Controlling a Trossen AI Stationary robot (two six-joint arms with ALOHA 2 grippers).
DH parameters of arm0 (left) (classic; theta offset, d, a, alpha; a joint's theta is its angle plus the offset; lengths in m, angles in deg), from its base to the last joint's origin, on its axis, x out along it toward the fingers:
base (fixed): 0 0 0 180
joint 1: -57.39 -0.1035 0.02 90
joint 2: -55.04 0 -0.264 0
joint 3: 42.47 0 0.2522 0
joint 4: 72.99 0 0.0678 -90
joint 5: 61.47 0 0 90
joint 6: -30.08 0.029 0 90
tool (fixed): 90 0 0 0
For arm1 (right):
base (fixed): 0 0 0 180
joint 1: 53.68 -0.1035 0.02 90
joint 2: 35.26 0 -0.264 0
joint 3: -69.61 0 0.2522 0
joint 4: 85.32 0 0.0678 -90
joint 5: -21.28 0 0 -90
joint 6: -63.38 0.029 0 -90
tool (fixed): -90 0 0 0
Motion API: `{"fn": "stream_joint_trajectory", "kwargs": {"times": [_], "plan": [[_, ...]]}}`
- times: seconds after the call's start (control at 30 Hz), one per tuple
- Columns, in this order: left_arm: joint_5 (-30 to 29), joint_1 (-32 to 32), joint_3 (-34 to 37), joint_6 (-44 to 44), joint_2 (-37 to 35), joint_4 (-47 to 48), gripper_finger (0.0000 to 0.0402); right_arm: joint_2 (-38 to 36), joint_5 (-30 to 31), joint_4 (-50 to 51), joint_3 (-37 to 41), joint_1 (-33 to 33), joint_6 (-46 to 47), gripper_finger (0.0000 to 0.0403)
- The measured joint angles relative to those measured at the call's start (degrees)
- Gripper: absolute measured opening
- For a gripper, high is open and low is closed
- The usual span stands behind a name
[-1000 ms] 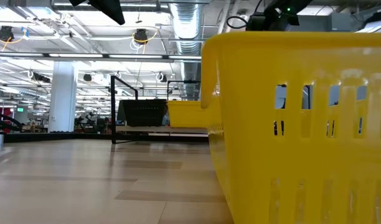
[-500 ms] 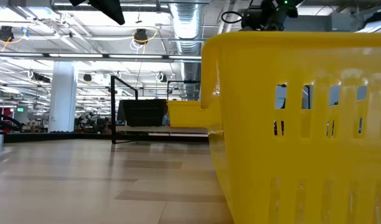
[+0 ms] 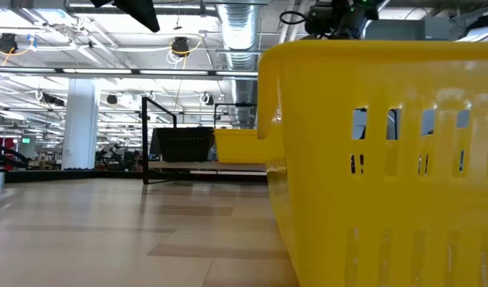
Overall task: Stack baskets on shelf by color
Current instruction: Stack the top green bin on top of the stacked green bins on the shelf
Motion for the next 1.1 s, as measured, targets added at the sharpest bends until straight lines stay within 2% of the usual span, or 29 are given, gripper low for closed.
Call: {"fn": "stream_joint_trajectory", "kwargs": {"times": [0.27, 0.5, 0.87, 1.1], "plan": [[0.0, -0.01, 0.0, 0.13, 0.0, 0.0, 0.0, 0.0, -1.99, -3.01, 0.0, 2.36, 0.14, 0.0], [0.0, -0.01, 0.02, -0.74, 0.0, 0.0, 0.0, 0.02, -2.86, 0.47, 0.02, -0.84, 0.11, 0.0], [0.07, -0.01, 0.02, -0.74, 0.0, 0.02, 0.0, 0.02, 4.05, 4.1, 0.02, -4.37, 3.24, 0.0], [0.13, 0.01, 0.02, -0.72, 0.0, 0.01, 0.0, 1.15, 4.35, 1.8, 0.02, -4.92, 4.42, 0.0]]}}
